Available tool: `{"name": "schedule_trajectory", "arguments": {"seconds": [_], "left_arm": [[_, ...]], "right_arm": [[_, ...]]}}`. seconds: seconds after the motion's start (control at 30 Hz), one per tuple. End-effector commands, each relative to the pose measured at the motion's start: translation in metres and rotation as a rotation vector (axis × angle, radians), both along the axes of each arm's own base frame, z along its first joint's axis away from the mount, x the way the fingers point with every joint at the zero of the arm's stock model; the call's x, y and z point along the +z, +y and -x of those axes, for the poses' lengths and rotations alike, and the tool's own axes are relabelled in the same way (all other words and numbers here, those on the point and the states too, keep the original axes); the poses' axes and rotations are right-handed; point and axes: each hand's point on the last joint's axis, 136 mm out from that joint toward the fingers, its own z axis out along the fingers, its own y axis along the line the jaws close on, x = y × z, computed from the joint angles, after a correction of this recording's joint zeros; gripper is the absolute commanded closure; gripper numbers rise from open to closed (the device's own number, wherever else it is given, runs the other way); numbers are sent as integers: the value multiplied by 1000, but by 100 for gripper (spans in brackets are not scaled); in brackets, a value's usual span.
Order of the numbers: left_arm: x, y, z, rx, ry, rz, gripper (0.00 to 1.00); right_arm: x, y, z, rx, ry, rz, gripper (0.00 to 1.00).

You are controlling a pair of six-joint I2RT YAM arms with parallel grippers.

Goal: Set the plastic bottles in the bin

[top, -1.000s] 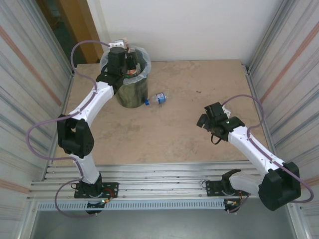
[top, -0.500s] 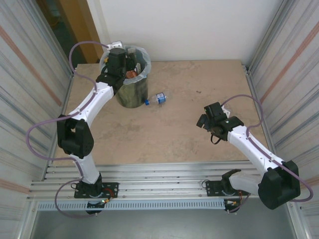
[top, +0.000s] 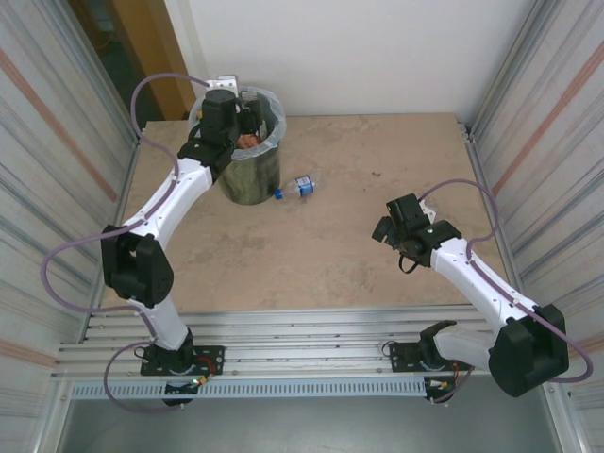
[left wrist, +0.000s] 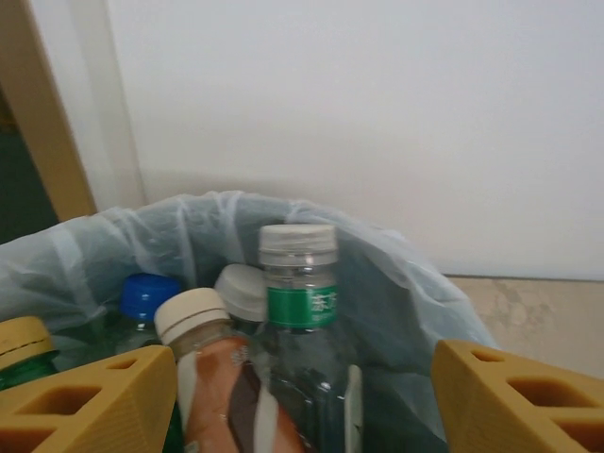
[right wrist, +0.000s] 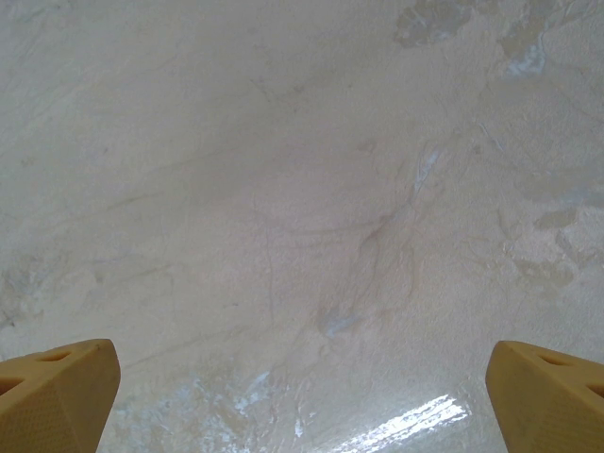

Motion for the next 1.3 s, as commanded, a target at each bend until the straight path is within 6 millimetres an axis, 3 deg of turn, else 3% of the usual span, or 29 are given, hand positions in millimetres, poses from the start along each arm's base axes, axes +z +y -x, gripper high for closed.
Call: {"name": "schedule_trajectory", "arguments": {"seconds": [0.0, 0.27, 0.53, 0.87, 1.27], "left_arm": [[42, -16, 21, -107, -66, -31, 28], [42, -56, 42, -277, -42, -112, 26], [23, -102, 64, -428, 5, -228, 25], [-30, -153, 70, -537, 113, -428, 21], [-103, -176, 42, -565, 271, -591, 20]], "right_arm": [[1, -1, -1, -14, 0, 9, 2], [2, -1, -1, -14, -3, 8, 2], [4, -5, 2, -21, -11, 14, 2], [10, -15, 8, -44, -28, 31, 2], [20, -32, 19, -88, -66, 35, 2]]}}
